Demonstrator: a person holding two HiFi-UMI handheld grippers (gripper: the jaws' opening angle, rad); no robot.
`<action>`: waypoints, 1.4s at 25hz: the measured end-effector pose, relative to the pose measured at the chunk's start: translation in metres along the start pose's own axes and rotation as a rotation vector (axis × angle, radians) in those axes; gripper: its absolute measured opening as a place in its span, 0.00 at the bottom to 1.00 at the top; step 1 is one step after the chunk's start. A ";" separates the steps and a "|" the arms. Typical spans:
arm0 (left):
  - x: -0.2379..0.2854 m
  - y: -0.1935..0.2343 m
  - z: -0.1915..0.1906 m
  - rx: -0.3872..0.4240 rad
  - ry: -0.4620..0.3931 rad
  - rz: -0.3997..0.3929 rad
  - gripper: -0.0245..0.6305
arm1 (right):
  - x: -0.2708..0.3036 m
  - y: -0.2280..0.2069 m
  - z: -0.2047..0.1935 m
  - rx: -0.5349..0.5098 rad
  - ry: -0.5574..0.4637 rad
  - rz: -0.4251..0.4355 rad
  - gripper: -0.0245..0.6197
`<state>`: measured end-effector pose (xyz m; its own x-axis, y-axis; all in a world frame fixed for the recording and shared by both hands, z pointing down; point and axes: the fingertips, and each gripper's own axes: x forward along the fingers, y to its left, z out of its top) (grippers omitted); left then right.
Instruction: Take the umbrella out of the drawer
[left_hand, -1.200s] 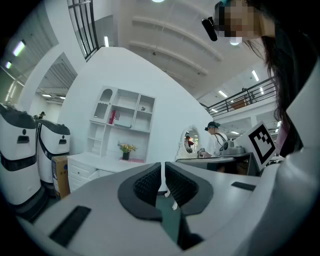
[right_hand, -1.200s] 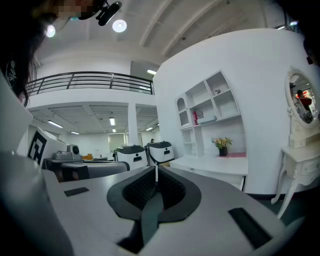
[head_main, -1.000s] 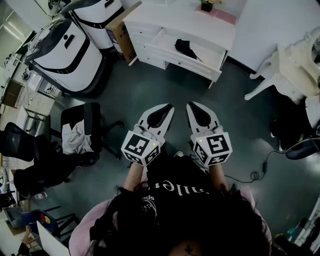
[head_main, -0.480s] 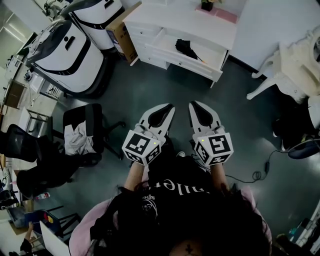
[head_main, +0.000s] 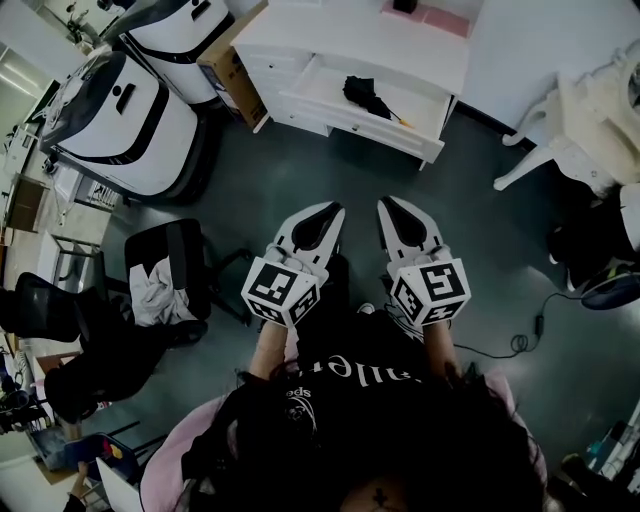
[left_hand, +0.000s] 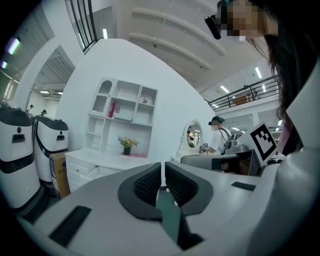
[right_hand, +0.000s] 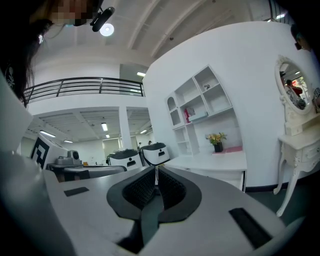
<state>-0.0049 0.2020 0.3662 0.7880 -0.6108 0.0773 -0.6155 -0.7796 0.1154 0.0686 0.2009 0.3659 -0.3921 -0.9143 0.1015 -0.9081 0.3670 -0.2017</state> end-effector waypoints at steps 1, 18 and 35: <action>0.006 0.007 0.000 -0.003 0.002 -0.004 0.09 | 0.008 -0.004 0.000 -0.003 0.003 -0.002 0.12; 0.120 0.201 0.029 -0.007 0.031 -0.086 0.09 | 0.225 -0.051 0.019 0.035 0.085 -0.059 0.12; 0.189 0.306 0.030 -0.009 0.064 -0.228 0.09 | 0.348 -0.082 0.019 0.064 0.115 -0.170 0.12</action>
<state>-0.0449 -0.1564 0.3861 0.9060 -0.4084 0.1110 -0.4214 -0.8950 0.1461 0.0099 -0.1509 0.3989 -0.2518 -0.9352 0.2489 -0.9528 0.1946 -0.2330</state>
